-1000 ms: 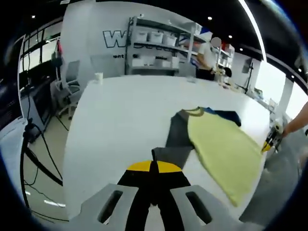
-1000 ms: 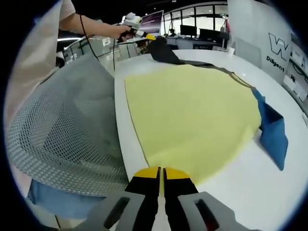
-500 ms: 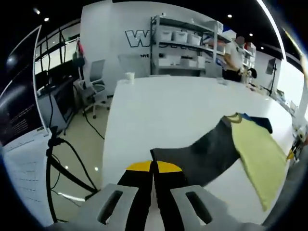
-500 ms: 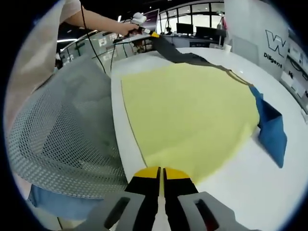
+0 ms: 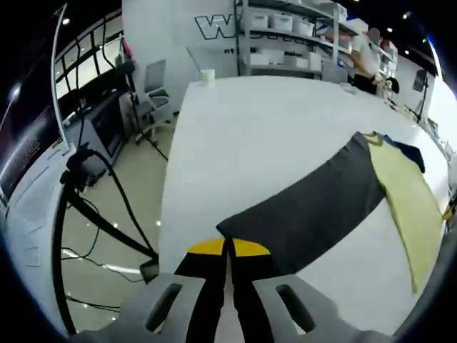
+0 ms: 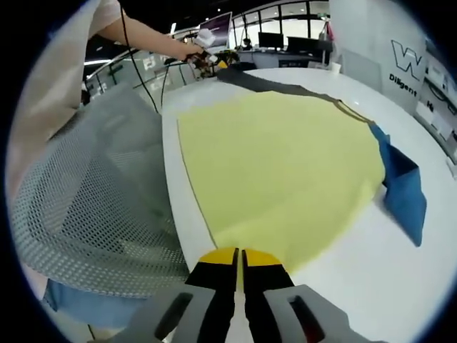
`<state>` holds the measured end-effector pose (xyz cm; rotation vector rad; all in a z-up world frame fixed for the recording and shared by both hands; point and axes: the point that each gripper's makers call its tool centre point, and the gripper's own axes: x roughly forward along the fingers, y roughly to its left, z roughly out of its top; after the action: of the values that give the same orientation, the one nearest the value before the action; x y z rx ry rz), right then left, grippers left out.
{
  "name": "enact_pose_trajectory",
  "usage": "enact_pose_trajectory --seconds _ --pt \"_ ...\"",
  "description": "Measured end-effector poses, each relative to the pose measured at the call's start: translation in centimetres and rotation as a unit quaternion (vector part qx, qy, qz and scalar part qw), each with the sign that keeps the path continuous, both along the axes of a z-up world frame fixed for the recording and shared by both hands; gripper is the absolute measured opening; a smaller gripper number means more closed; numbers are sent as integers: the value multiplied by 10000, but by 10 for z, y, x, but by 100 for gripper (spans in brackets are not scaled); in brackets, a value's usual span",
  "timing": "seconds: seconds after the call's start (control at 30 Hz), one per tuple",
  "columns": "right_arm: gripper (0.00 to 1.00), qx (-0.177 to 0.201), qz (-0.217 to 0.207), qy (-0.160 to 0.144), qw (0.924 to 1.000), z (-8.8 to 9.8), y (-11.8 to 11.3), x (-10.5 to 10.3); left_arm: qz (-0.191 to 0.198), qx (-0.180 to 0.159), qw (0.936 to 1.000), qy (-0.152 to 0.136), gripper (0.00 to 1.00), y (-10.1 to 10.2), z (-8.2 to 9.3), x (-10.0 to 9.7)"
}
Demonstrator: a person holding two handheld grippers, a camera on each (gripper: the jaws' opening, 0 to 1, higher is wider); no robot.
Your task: Fold the garment on the visible template until the final outline fits inside the template.
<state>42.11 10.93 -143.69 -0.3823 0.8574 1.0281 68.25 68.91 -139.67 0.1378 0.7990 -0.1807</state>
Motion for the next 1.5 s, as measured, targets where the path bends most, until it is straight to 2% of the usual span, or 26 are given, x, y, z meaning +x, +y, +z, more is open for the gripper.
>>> enact_pose_trajectory --seconds 0.17,0.43,0.5,0.7,0.97,1.0,1.2,1.5 --pt "0 -18 -13 -9 10000 0 -1 1 172 -20 9996 203 1 4 -11 -13" --pt "0 5 -93 -47 9999 3 -2 3 258 -74 9991 314 1 3 -18 -16" --pt "0 18 -118 -67 9999 5 -2 4 331 -231 9989 250 1 2 -17 -16" --pt "0 2 -145 -90 9999 6 -7 5 492 -405 9976 270 2 9 -19 -19" --pt "0 25 -231 -122 9997 8 -7 8 617 -343 9971 290 0 14 -17 -29" --pt "0 42 -266 -129 9996 9 -7 9 622 -326 9974 166 0 14 -11 -29" --pt "0 119 -490 -266 9984 15 -15 24 510 -463 9976 39 2 -2 2 -31" --pt "0 303 -1105 -578 9917 29 -44 68 128 -558 9983 -78 7 -38 11 -36"
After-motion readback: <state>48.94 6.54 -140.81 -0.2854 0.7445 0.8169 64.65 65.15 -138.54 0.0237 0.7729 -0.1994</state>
